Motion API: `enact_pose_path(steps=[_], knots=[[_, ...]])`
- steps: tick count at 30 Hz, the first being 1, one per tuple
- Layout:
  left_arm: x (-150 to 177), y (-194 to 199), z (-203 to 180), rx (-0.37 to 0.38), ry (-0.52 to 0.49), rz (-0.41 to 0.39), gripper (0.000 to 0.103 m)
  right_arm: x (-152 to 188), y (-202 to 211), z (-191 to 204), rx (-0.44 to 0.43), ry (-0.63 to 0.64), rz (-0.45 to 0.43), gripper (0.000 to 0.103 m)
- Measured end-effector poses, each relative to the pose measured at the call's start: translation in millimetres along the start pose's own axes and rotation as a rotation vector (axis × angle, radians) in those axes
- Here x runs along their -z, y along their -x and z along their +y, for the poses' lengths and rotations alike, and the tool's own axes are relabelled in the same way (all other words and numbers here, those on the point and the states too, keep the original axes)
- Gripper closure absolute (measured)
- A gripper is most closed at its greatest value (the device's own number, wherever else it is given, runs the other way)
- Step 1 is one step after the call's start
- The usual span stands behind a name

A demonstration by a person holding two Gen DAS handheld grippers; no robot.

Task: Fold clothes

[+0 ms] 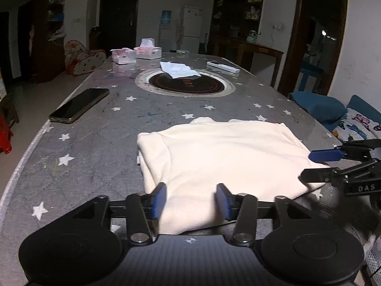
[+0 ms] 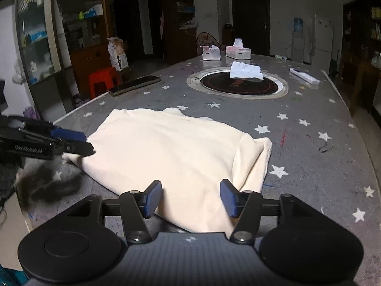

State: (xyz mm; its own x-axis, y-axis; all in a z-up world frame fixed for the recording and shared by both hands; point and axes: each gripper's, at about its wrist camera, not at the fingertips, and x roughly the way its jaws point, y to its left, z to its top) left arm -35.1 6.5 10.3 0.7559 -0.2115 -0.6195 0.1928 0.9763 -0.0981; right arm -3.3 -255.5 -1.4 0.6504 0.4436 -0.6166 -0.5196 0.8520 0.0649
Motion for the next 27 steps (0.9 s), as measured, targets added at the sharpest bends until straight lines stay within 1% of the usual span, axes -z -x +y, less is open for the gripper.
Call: enact_pose_path(steps=[3,5,7,10,13,15,19,20,27], knots=[[-1,-1,4,-0.008,0.019,0.005,0.046,-1,4,2,-0.001,0.004,-0.012,0.039],[-2,-1,4,-0.013,0.031,0.006,0.043,-1,5,3,0.000,0.001,-0.013,0.035],[-1,0,5,-0.014,0.037,0.006,0.041,0,5,5,0.006,-0.003,-0.015,0.027],[-1,0,3,-0.019,0.037,0.006,0.036,2,5,9,0.009,-0.003,-0.018,0.021],[0,2,3,-0.025,0.039,0.006,0.034,3,7,14,0.010,0.008,-0.022,0.015],[0,3,3,-0.031,0.043,0.003,0.031,3,8,16,0.015,0.015,-0.026,0.013],[1,7,2,-0.038,0.047,-0.002,0.022,3,10,20,0.031,0.019,-0.037,0.000],[1,8,2,-0.040,0.047,-0.003,0.019,4,11,21,0.032,0.023,-0.040,0.000],[3,15,0,-0.042,0.046,-0.023,0.008,6,15,26,0.024,0.016,-0.048,0.000]])
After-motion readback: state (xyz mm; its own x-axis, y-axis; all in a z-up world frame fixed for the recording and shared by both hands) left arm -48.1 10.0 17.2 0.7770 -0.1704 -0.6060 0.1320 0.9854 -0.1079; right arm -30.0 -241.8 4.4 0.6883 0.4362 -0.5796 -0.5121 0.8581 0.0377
